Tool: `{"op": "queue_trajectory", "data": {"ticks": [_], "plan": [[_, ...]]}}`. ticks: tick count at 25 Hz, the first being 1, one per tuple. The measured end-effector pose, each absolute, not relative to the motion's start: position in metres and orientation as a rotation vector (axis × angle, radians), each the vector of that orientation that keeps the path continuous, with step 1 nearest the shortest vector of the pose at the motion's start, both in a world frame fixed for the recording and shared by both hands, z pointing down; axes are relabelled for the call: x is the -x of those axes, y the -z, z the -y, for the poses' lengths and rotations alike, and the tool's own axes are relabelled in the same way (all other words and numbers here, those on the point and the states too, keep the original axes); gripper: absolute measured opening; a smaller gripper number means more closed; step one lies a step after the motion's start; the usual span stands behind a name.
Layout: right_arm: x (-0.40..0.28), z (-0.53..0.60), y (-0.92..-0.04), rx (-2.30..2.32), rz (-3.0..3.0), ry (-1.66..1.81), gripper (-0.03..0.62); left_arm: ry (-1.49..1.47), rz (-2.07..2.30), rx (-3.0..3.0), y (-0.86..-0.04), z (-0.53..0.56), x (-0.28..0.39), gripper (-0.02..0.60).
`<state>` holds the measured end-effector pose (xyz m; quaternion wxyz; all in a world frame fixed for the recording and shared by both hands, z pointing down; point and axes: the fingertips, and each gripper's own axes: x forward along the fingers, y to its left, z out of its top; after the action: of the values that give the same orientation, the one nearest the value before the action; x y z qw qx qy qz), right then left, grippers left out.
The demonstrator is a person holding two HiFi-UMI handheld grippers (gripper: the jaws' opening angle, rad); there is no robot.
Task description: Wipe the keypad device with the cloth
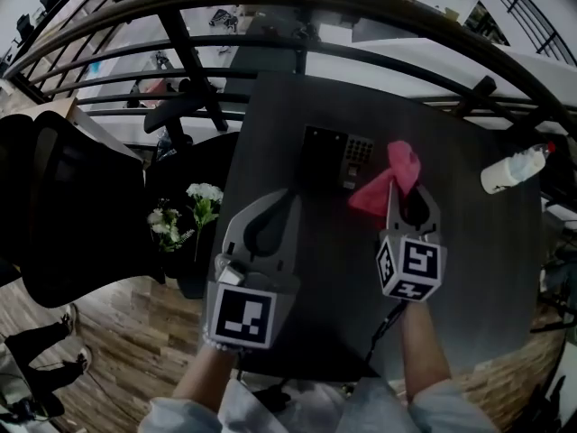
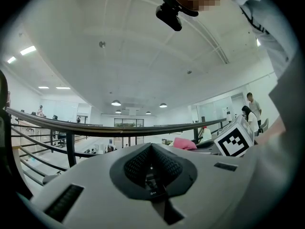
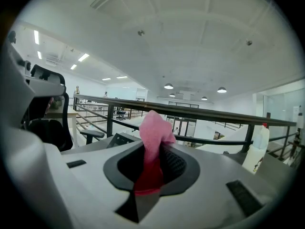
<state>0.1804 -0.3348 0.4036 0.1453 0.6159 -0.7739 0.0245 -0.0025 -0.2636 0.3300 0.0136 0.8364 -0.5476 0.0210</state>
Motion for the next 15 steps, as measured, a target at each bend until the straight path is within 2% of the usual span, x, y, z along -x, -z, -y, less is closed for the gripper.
{"op": "queue_trajectory", "data": {"ticks": [15], "plan": [[-0.143, 0.391, -0.443, -1.675, 2.129, -0.052, 0.077, -0.025, 1.697, -2.554, -0.341, 0.288, 0.028, 0.002]]}}
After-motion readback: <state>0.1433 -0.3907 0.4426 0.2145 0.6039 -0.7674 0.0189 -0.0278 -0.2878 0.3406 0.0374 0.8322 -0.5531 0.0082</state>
